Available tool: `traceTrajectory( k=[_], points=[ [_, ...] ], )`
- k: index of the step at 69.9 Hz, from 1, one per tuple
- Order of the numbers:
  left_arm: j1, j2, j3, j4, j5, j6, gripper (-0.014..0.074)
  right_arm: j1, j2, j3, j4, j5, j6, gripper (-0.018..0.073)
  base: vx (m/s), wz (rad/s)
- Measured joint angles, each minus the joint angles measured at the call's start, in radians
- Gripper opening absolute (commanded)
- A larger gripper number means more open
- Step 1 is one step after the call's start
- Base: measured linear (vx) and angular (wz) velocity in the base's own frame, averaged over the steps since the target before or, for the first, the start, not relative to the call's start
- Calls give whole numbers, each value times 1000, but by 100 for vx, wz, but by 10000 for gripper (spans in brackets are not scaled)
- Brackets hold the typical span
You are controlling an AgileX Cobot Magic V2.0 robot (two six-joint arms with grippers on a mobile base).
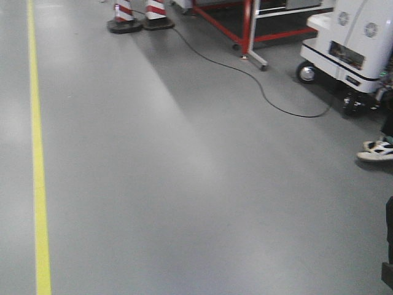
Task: Move and align brake pads A on conveyor
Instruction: 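Turn the base away from the table holding both brake pads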
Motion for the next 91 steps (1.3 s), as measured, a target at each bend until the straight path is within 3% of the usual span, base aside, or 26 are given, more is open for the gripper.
traceTrajectory(
  k=[56,91],
  points=[
    [0,0,0,1,1,0,129,0,0,0,0,0,0,114,4,45],
    [0,0,0,1,1,0,129,0,-1,0,0,0,0,114,17,12]
  ],
)
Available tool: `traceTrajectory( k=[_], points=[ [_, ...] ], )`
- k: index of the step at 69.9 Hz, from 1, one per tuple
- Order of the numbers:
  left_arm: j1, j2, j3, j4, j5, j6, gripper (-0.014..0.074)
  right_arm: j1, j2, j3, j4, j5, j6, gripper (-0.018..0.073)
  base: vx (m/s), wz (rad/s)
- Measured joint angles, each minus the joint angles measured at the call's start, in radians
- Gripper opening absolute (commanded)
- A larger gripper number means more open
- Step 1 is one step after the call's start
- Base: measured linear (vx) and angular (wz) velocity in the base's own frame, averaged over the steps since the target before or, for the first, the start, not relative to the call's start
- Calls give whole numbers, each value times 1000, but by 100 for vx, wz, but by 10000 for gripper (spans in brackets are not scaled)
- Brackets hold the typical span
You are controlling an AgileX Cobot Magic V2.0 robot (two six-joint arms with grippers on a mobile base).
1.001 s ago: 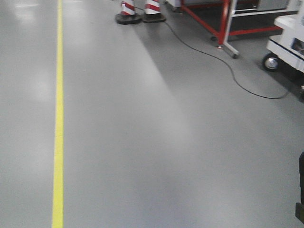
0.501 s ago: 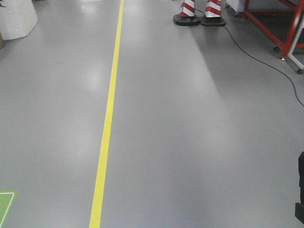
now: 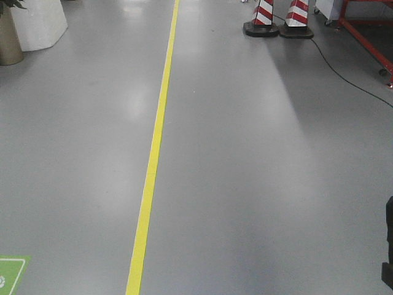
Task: Move and align brake pads A on conveyor
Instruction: 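Turn the base away from the table holding both brake pads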
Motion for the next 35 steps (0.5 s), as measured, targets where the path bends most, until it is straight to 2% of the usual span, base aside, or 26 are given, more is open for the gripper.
traceTrajectory(
  k=[35],
  points=[
    [0,0,0,0,0,0,129,0,-2,0,0,7,0,114,40,-6]
  ],
)
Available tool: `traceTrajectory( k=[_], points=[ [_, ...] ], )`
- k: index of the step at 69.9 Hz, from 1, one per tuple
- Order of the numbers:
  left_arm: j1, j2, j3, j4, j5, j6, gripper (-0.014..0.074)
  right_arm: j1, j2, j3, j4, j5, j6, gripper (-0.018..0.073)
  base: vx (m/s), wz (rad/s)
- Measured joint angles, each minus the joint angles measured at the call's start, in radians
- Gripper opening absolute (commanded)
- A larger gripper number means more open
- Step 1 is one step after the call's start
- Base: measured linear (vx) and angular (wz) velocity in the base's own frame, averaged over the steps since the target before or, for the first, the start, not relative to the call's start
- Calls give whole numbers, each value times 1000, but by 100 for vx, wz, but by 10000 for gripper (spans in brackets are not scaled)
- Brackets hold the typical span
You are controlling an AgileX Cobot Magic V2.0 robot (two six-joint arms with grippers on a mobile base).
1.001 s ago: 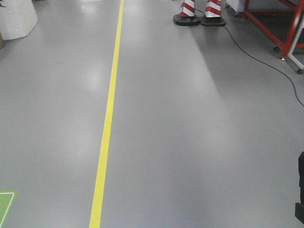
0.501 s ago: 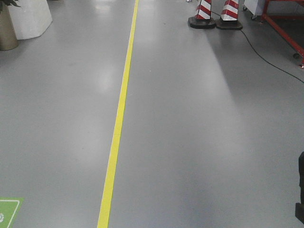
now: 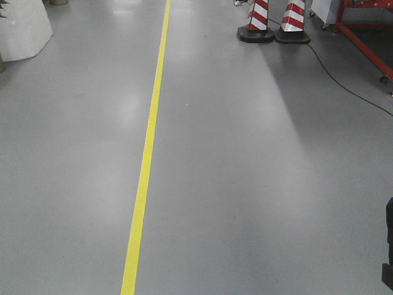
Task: Move and align brake pads A on conveyor
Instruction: 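Turn the base away from the table holding both brake pads, then drive along the yellow floor line past the striped cones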
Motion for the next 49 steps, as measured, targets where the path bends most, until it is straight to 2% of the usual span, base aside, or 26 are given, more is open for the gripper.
traceTrajectory(
  k=[49],
  points=[
    [0,0,0,0,0,0,129,0,0,0,0,3,0,114,51,-1]
  ],
)
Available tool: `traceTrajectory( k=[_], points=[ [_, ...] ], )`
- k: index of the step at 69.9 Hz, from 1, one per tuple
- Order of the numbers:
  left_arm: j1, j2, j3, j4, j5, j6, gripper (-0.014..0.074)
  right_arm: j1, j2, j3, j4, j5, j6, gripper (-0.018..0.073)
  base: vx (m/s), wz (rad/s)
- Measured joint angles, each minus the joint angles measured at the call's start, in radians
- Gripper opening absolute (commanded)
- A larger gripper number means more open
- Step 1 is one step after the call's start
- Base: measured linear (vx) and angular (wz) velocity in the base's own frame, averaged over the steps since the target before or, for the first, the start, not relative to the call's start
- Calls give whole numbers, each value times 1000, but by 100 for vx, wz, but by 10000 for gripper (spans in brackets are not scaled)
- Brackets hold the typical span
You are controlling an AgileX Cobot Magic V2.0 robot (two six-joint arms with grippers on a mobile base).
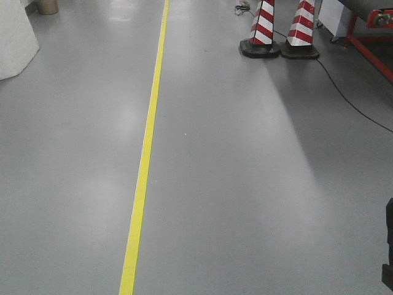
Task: Move and align brake pads A on conveyor
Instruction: 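Drive along the yellow floor line past the striped cones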
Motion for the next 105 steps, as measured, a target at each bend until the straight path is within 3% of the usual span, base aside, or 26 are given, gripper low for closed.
traceTrajectory(
  k=[105],
  points=[
    [0,0,0,0,0,0,129,-1,0,0,0,14,0,114,60,0]
  ],
)
